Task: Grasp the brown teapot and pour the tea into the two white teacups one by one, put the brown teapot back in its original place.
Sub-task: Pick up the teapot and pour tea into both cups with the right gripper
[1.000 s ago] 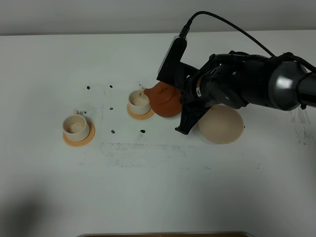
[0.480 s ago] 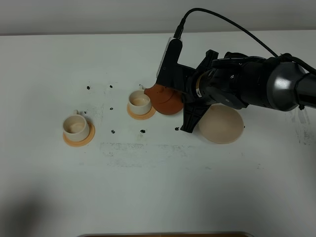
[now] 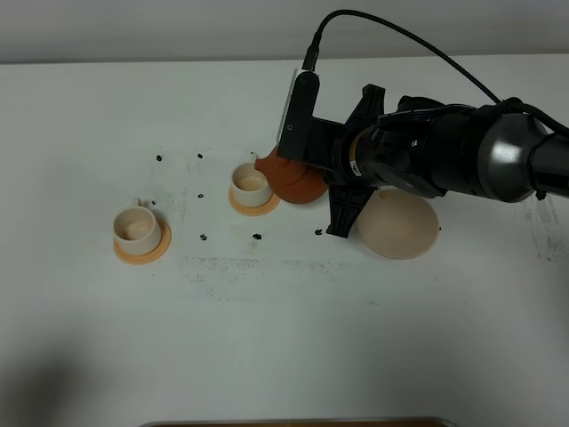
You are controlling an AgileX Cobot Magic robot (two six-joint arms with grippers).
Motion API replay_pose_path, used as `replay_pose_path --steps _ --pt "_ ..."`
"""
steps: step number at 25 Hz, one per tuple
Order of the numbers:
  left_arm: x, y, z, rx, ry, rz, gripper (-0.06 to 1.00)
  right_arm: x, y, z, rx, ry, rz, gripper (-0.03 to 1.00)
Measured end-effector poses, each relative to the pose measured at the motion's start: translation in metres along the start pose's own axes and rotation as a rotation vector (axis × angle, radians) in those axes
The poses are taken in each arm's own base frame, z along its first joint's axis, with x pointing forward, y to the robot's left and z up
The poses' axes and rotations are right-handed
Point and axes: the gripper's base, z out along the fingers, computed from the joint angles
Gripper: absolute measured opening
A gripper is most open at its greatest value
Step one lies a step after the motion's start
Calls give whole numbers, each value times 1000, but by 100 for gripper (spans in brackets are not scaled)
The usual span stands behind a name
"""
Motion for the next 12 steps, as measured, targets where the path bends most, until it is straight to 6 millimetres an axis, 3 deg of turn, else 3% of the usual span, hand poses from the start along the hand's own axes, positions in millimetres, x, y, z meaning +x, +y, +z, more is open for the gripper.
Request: replay_pose_path --steps 12 --pt "0 0 0 0 0 0 41 0 -3 0 31 2 -102 12"
